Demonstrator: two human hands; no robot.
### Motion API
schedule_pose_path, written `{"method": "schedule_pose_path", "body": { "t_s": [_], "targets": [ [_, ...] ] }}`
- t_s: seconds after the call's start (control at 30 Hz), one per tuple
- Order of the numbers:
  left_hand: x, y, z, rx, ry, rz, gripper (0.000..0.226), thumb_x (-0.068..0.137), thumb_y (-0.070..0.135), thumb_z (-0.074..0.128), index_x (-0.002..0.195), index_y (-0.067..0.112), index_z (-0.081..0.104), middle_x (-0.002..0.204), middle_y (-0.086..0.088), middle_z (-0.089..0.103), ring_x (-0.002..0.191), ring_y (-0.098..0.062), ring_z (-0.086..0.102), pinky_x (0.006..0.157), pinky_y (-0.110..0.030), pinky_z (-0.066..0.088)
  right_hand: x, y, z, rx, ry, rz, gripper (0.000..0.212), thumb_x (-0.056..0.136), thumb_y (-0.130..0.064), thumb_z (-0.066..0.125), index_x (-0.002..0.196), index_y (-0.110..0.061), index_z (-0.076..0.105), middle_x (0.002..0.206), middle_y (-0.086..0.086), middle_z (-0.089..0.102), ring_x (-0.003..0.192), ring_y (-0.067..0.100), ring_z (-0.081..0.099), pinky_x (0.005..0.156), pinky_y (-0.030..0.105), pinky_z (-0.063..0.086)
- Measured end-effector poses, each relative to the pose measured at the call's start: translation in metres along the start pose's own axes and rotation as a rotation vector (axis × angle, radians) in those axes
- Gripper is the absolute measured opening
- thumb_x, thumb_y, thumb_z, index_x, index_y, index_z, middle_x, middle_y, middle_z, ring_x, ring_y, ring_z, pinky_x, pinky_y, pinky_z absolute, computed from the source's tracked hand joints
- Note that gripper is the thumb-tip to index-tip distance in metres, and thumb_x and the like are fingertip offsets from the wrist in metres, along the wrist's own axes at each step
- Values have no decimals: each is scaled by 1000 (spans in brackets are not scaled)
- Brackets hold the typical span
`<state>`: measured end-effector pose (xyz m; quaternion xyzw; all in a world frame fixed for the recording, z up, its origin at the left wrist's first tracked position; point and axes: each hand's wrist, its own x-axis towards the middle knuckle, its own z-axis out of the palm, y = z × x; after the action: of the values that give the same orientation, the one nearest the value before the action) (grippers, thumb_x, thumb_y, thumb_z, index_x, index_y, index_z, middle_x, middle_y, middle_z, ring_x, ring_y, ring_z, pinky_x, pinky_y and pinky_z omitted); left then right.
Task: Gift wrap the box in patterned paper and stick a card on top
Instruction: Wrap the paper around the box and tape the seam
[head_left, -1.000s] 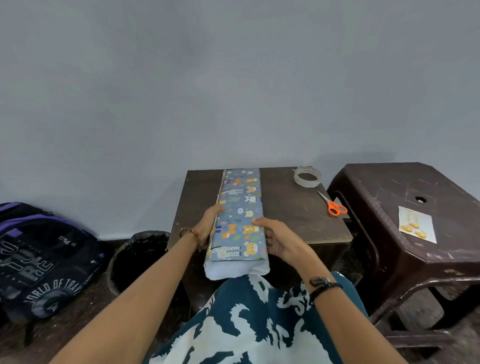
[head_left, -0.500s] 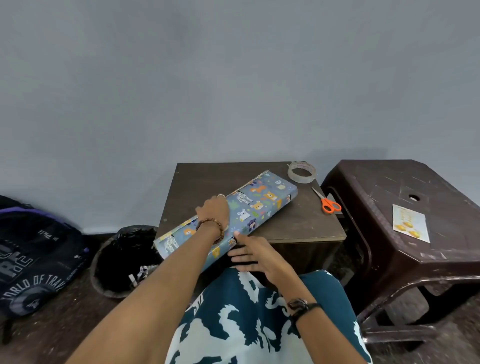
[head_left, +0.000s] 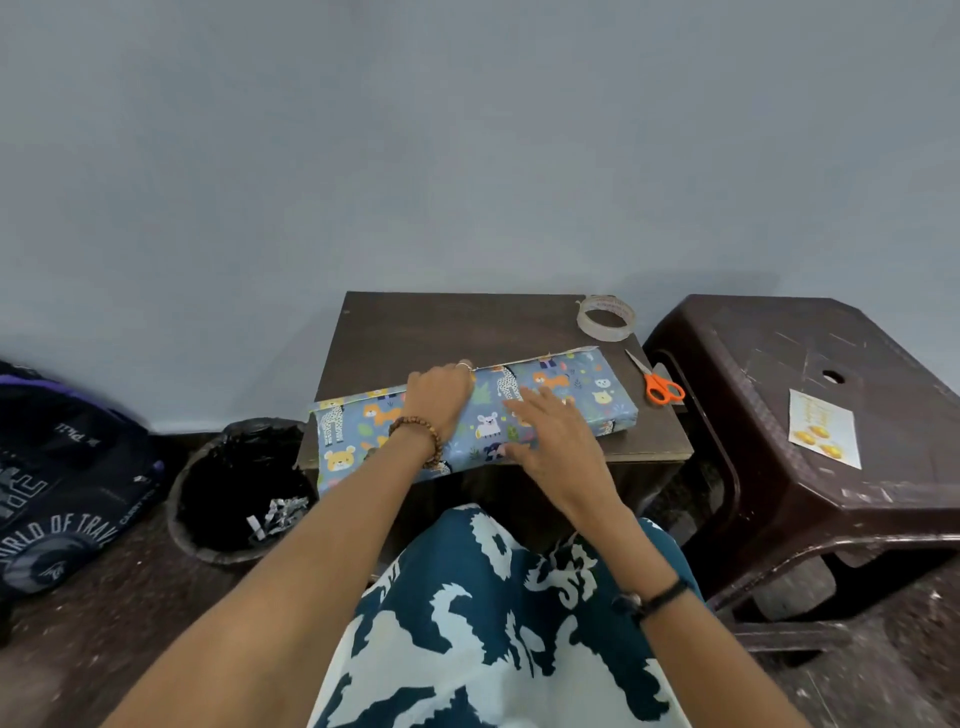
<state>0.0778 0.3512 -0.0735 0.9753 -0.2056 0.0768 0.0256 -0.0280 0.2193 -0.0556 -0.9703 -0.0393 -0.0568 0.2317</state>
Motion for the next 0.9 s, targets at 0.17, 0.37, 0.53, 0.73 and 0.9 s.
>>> {"method": "schedule_pose_path", "body": {
  "t_s": [0.17,0.37,0.53,0.73,0.9],
  "targets": [
    [0,-1,0,-44,-8,47,17,95,1,35,103,9,47,98,-7,63,92,-28,61,75,-34,42,3,-1,3,-114,-90,-20,54,92,-27,56,141,-19,37,150,-1,33,139,16,26,110,27,16],
    [-11,-6,4,-105,-132,55,48,101,18,28,148,13,18,154,-2,23,143,-15,18,117,-41,12,5,-5,2,-135,-95,10,52,90,-27,57,140,-20,41,148,1,38,135,21,35,109,34,26],
    [-23,-8,2,-133,-196,88,63,97,53,18,150,22,5,158,2,5,145,-12,4,118,-39,3,20,-11,-16,-126,-190,87,47,85,-16,55,131,-24,52,122,7,60,105,26,55,83,32,43],
    [-24,-8,-3,-155,-200,118,67,95,57,19,150,22,3,158,6,1,145,-9,1,118,-39,1,45,7,-24,109,19,191,31,88,-7,45,111,-11,66,110,8,66,99,23,60,84,32,47],
    [-20,-11,3,-165,-185,108,68,94,59,18,150,24,3,157,8,1,145,-8,1,119,-40,1,73,35,-15,178,289,247,25,89,-3,43,97,-9,67,95,7,67,87,21,61,71,30,45]
  ]
}}
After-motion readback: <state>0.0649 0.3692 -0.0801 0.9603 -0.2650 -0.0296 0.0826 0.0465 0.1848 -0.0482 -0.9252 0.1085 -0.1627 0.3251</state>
